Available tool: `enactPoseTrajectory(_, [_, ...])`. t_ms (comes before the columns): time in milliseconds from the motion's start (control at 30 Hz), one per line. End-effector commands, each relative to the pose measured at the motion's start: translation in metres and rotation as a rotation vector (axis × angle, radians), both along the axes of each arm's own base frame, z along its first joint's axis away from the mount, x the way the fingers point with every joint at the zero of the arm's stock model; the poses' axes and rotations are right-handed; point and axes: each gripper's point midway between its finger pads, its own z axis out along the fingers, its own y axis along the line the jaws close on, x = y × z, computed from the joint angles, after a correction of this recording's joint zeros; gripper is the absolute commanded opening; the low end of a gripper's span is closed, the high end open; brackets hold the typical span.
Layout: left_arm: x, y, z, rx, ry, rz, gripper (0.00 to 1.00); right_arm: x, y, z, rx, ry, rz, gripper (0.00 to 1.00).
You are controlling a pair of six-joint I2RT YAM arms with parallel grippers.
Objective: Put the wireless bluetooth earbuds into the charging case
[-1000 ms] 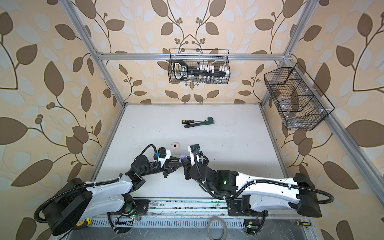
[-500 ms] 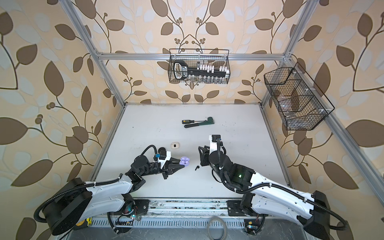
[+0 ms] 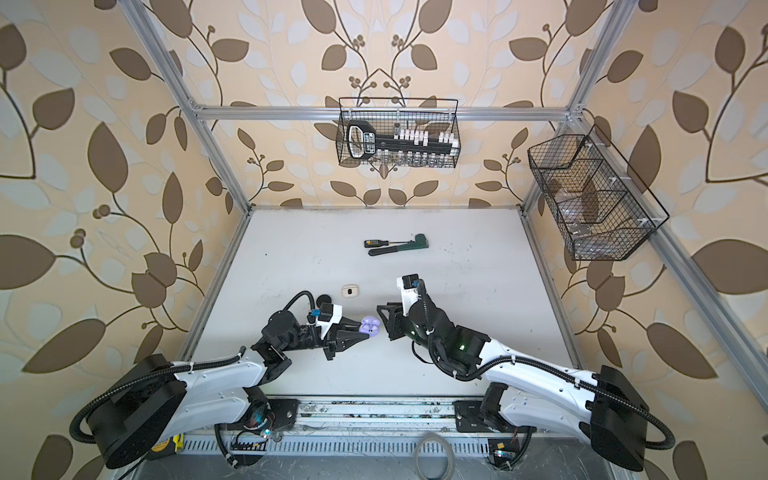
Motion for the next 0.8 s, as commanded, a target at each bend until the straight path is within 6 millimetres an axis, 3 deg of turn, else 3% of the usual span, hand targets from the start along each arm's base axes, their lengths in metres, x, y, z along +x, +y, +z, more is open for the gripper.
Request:
enactPoseTrajectory(0, [-0.005, -0.005, 0.025, -0.058, -0.078, -0.040, 0.00, -0.007, 0.012, 0.010, 0.039, -0.031, 0.053, 0.34])
enactPoseTrajectory(533, [-0.002, -0.004, 0.024, -0.051, -0.078, -0.021, 0.00, -0.036, 0.019, 0.006, 0.025, -0.035, 0.126, 0.31])
enactPoseTrajectory(767, [-0.014, -0.002, 0.026, -0.073, -0.127, -0.061, 0.00, -0.012, -0.013, -0.004, -0.022, -0.002, -0.028, 0.26])
